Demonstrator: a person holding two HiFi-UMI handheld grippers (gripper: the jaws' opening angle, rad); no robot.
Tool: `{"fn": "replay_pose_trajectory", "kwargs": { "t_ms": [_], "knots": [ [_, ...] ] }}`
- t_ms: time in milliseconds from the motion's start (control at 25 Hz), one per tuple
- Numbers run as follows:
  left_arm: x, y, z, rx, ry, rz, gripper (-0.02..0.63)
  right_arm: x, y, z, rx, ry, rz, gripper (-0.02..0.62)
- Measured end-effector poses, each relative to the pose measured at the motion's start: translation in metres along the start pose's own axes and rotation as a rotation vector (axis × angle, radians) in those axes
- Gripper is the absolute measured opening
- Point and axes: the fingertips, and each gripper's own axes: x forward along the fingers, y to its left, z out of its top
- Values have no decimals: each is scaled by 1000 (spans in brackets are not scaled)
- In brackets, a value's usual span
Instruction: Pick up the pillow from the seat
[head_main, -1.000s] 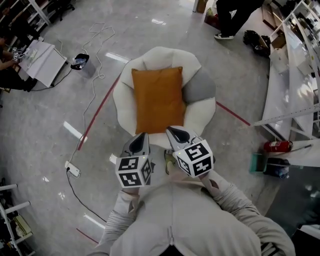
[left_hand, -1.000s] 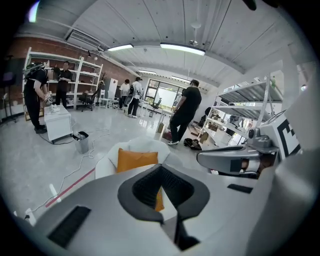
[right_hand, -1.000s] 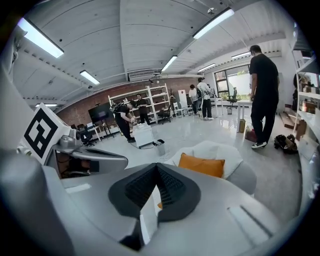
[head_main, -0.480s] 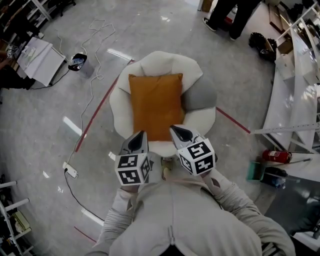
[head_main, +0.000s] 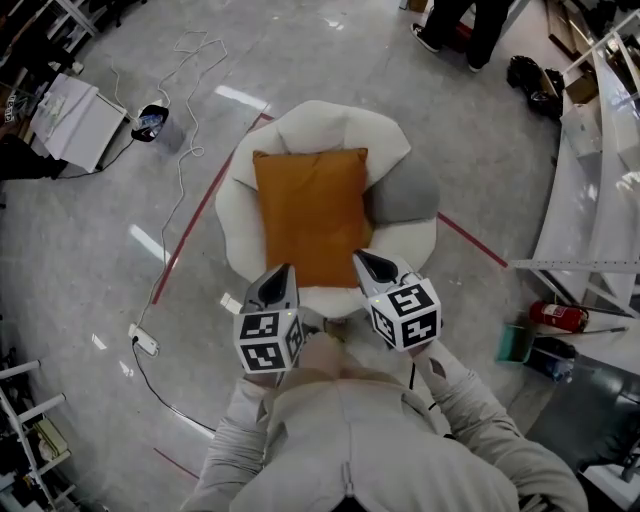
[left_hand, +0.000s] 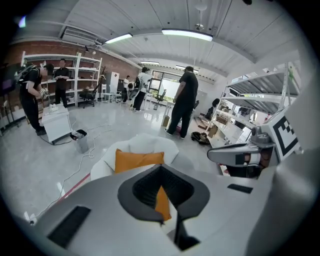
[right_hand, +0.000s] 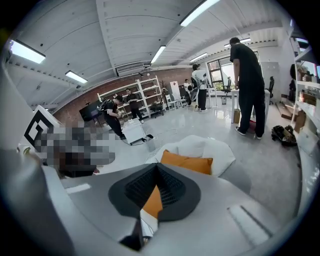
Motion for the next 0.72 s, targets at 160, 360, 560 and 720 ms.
{"fn": "replay_pose_trajectory", "kwargs": {
  "t_ms": [160,360,560,720],
  "knots": [
    [15,14,-3,11,27,13,3,14,-14,-13,41,31,-17,0],
    [38,30,-18,13,76,13,3,33,-32,-35,74,73,-42,0],
    [73,60,-43,-6,118,16,3,68,-54,-60,92,104,-66,0],
    [113,91,-69,-35,150,28,5,103,-80,-87,118,122,-95,0]
  ]
}}
